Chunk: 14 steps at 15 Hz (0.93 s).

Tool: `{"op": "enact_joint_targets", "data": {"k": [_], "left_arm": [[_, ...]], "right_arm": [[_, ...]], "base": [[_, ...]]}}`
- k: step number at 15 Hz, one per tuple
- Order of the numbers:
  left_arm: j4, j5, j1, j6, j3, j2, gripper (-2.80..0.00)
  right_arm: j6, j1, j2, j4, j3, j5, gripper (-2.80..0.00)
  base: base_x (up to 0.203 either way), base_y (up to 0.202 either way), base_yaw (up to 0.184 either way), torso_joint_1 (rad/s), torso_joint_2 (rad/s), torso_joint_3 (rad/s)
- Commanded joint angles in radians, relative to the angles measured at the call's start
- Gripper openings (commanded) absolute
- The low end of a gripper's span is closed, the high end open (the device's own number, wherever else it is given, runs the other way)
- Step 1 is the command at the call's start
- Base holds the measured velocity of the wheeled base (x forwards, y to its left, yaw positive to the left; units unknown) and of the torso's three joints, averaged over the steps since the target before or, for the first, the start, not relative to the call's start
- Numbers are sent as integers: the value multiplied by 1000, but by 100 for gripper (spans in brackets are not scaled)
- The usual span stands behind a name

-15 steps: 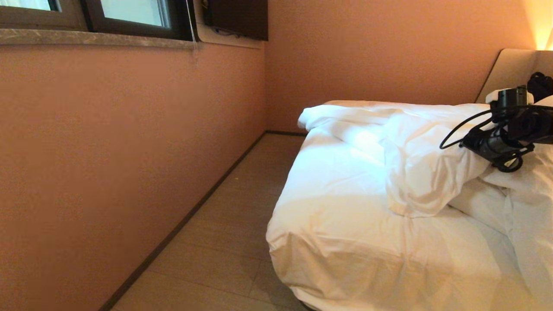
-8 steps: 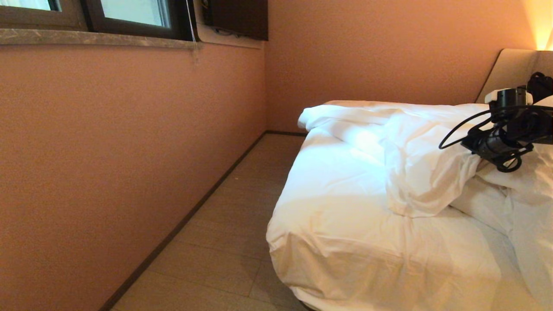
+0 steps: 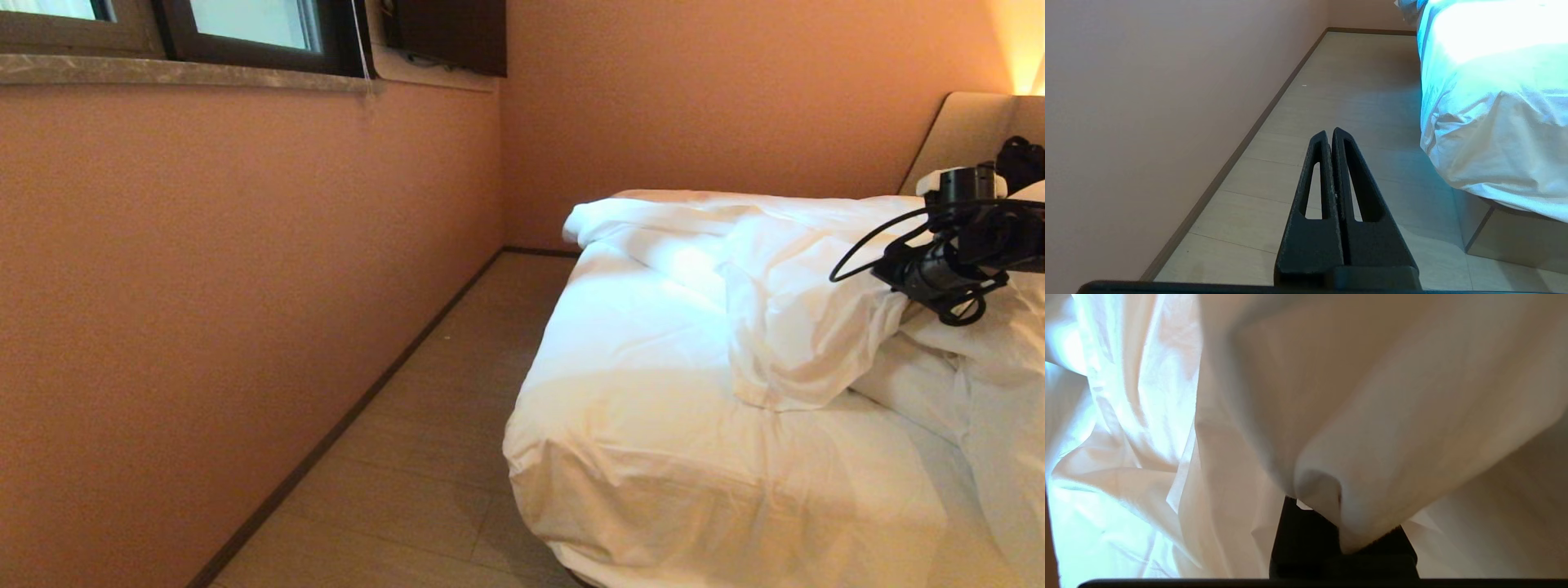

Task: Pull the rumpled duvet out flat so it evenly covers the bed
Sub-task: Hold the folded corner of the quilt, then flatten the corners of the folded blanket

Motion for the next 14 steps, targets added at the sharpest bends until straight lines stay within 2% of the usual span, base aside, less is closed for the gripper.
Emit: {"op": "enact_joint_targets", "data": {"k": [1,8,14], "left_arm": [[0,0,0,0,0,0,-280],[0,0,0,0,0,0,-280],[0,0,0,0,0,0,-280]], "right_arm": [[10,7,-8,4,2,3,-280],[94,148,-44,17,14,4,-280],[153,321,-54,65,17,4,-280]], "base": [[0,0,0,0,0,0],[0,0,0,0,0,0],[0,0,0,0,0,0]]}}
